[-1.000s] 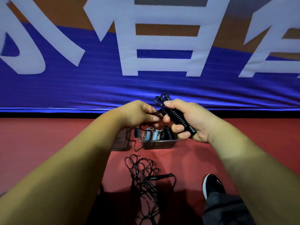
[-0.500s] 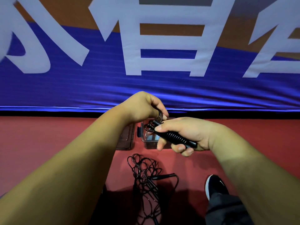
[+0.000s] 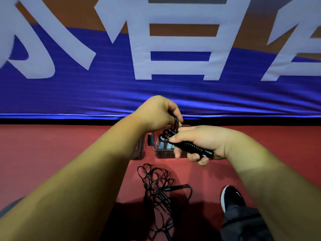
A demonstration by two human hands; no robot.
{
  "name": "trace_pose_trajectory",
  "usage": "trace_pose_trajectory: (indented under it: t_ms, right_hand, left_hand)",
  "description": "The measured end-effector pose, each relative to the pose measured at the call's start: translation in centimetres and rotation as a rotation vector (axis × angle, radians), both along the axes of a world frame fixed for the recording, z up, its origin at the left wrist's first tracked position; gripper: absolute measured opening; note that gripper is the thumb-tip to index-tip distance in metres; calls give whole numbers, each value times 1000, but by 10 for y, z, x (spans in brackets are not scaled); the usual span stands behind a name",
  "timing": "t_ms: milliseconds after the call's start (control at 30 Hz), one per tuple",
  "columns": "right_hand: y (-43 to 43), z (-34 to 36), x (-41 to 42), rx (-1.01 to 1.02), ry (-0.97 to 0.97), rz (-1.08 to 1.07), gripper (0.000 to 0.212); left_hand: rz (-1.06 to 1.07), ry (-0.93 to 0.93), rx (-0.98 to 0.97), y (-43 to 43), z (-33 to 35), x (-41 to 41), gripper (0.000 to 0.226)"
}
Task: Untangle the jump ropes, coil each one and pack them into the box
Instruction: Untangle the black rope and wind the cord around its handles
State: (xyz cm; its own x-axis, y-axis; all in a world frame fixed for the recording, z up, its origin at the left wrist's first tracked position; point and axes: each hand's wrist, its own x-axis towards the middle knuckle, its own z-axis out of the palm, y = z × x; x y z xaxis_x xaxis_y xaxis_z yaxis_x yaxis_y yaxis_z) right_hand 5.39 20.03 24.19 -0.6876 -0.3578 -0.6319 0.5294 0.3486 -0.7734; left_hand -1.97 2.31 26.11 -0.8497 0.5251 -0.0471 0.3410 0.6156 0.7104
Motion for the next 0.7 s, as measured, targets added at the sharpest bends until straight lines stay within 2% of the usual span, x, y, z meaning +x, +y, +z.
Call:
trace_pose_trajectory:
  t_ms: [200, 333, 467, 567, 700]
  right_hand:
    - [-2, -4, -2, 114, 61, -22, 21]
    - [-2, -10, -4, 223, 98, -40, 19]
    - [2, -22, -9, 363, 138, -82, 21]
    - [5, -28, -13, 469, 208, -137, 19]
    - [6, -31, -20, 610, 351, -208, 25]
  left_hand:
    - [-15, 60, -45, 0, 1, -1, 22]
    - [-77, 148, -147, 1, 0, -3, 24]
    - [-176, 230, -307, 2, -2, -2, 39]
    - [-187, 203, -333, 2, -7, -2, 35]
    - [-142, 255, -424, 5, -20, -5, 36]
